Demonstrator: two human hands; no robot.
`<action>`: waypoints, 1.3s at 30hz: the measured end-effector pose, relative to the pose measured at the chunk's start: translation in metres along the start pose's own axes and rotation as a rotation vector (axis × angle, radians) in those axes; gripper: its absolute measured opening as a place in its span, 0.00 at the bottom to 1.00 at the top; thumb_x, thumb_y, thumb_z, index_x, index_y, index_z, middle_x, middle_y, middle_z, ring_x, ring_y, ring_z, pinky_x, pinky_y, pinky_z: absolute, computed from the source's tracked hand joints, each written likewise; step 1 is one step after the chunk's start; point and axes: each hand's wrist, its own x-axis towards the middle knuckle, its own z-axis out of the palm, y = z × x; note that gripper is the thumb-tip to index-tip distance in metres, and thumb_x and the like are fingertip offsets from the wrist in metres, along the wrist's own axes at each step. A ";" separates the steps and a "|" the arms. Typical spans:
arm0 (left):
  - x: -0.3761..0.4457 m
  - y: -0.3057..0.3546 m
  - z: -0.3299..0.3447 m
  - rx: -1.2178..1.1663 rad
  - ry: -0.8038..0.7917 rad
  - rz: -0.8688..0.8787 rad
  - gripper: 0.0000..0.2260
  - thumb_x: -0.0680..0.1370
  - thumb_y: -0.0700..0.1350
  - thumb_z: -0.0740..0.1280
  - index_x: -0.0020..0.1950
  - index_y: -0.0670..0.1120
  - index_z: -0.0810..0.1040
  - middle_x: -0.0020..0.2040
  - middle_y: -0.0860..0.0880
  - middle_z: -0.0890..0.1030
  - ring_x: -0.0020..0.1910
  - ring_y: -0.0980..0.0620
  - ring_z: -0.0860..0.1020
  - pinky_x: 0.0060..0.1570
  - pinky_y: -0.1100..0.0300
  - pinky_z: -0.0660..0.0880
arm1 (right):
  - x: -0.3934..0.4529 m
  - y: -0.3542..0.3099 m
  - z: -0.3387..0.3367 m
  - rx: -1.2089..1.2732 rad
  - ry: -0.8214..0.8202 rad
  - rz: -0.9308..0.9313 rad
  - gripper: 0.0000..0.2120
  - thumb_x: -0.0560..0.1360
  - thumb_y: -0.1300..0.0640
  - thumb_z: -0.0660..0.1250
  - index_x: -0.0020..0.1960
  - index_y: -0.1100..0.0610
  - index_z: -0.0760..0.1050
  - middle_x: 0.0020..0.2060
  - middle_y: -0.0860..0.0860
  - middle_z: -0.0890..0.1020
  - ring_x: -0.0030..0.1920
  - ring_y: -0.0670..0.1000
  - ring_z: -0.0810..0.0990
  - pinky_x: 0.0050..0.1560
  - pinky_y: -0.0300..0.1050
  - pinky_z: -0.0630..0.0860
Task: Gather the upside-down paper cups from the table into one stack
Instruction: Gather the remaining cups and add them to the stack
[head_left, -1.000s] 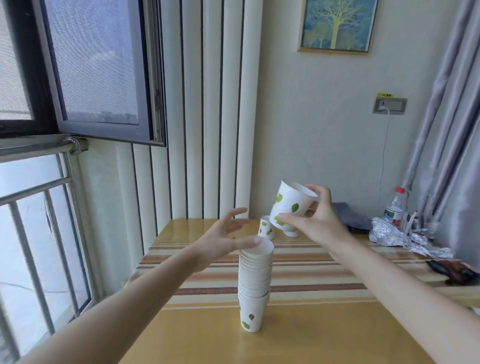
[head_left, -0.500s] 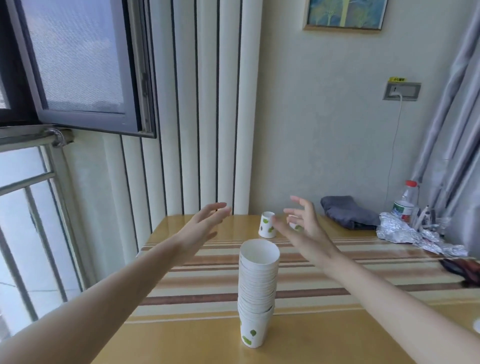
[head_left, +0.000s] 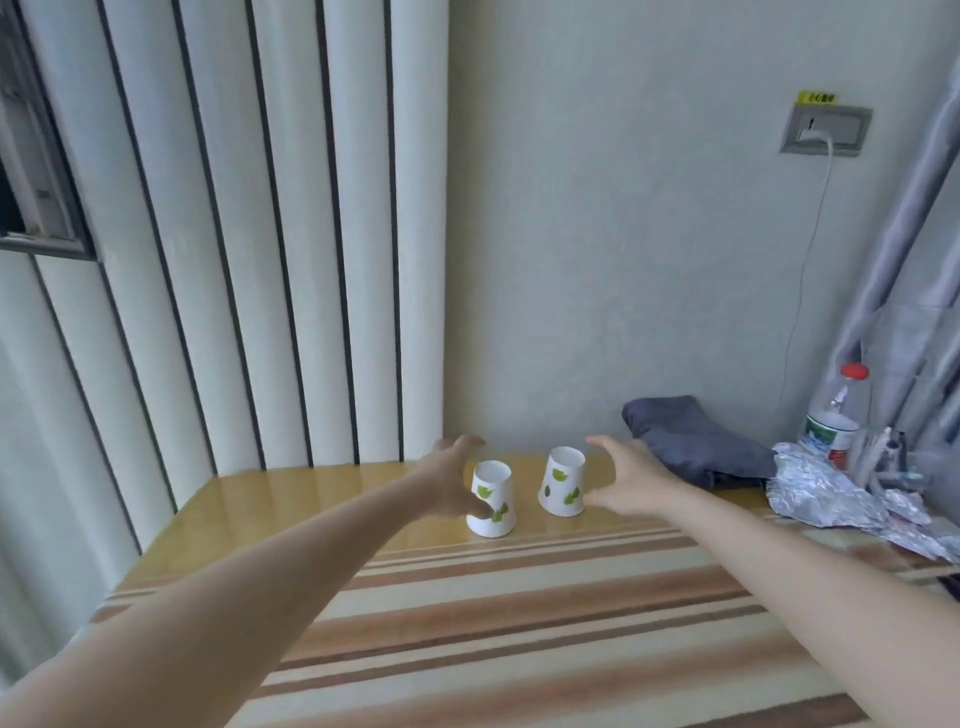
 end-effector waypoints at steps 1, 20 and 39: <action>0.014 0.000 0.008 0.071 -0.016 0.018 0.42 0.70 0.46 0.77 0.79 0.53 0.57 0.75 0.45 0.62 0.71 0.42 0.68 0.68 0.50 0.70 | 0.017 0.004 0.004 -0.030 -0.023 -0.004 0.42 0.66 0.47 0.73 0.75 0.44 0.58 0.73 0.55 0.64 0.65 0.56 0.74 0.61 0.47 0.74; 0.000 -0.022 0.000 -0.441 0.309 -0.256 0.30 0.68 0.56 0.77 0.60 0.45 0.67 0.56 0.46 0.76 0.48 0.46 0.81 0.40 0.56 0.80 | 0.024 -0.016 0.033 0.377 0.274 0.064 0.18 0.66 0.52 0.73 0.48 0.51 0.65 0.47 0.54 0.75 0.39 0.54 0.75 0.33 0.45 0.71; -0.273 0.065 -0.111 -1.043 0.002 0.097 0.28 0.74 0.45 0.75 0.67 0.58 0.62 0.58 0.40 0.82 0.55 0.41 0.84 0.57 0.47 0.80 | -0.259 -0.127 -0.060 1.026 0.003 -0.209 0.35 0.68 0.56 0.77 0.68 0.44 0.62 0.56 0.55 0.82 0.54 0.56 0.83 0.55 0.54 0.81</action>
